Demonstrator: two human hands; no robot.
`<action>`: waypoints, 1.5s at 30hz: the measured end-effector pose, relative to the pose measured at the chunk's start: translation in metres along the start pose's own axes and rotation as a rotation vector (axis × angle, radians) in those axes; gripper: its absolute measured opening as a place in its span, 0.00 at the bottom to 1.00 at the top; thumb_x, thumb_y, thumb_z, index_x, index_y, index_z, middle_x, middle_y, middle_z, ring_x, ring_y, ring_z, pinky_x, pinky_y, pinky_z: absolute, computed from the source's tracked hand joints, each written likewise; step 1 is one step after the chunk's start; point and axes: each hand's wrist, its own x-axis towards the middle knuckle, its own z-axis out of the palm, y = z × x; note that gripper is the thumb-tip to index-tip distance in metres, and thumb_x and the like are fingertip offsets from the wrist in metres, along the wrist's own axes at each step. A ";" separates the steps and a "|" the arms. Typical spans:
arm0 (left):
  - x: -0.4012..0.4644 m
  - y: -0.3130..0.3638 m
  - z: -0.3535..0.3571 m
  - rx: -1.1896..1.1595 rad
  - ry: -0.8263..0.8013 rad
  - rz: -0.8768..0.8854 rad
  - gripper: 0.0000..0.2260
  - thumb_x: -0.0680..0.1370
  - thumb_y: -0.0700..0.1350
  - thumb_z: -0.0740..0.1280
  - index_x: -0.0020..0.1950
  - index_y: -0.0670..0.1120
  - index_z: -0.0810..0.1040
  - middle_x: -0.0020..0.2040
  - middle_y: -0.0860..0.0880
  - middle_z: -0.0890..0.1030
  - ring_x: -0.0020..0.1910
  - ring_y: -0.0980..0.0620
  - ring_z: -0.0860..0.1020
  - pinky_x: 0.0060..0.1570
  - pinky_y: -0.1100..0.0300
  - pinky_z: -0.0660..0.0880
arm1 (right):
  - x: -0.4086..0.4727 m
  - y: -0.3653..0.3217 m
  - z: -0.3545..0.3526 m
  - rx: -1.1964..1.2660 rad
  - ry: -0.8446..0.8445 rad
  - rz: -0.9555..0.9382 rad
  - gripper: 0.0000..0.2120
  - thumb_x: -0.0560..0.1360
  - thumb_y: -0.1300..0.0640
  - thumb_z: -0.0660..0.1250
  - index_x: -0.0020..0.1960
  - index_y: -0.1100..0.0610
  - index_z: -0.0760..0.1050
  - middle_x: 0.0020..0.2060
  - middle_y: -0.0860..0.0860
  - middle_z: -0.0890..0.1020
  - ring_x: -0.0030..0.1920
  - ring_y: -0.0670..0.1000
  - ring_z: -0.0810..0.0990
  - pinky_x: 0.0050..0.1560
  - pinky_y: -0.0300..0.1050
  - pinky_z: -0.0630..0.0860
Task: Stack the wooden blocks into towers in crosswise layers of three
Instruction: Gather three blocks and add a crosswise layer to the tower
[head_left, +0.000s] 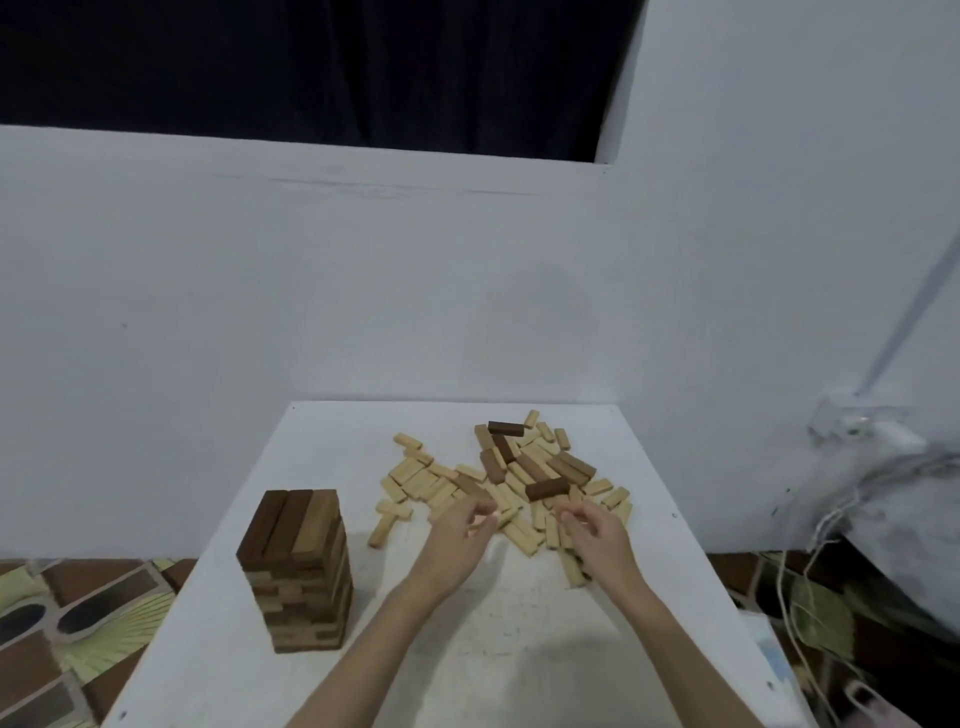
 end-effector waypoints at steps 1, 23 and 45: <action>0.004 -0.004 0.003 0.036 -0.009 -0.009 0.11 0.81 0.44 0.60 0.60 0.43 0.75 0.54 0.52 0.74 0.54 0.56 0.72 0.43 0.79 0.65 | 0.002 0.004 -0.002 -0.011 -0.016 0.011 0.06 0.79 0.60 0.63 0.49 0.52 0.78 0.45 0.44 0.80 0.49 0.45 0.78 0.43 0.28 0.70; 0.110 -0.056 0.023 1.027 -0.186 -0.008 0.20 0.77 0.49 0.59 0.68 0.47 0.67 0.68 0.46 0.66 0.69 0.46 0.61 0.69 0.52 0.58 | 0.115 0.030 0.022 -1.056 -0.235 -0.219 0.23 0.76 0.57 0.62 0.70 0.50 0.65 0.64 0.49 0.69 0.66 0.52 0.64 0.67 0.48 0.60; 0.086 -0.062 0.025 0.237 0.200 -0.016 0.09 0.80 0.48 0.59 0.44 0.44 0.67 0.38 0.51 0.67 0.39 0.51 0.67 0.38 0.61 0.62 | 0.154 0.016 0.021 -0.860 -0.186 0.025 0.08 0.71 0.55 0.65 0.48 0.58 0.77 0.44 0.51 0.82 0.42 0.49 0.78 0.41 0.43 0.73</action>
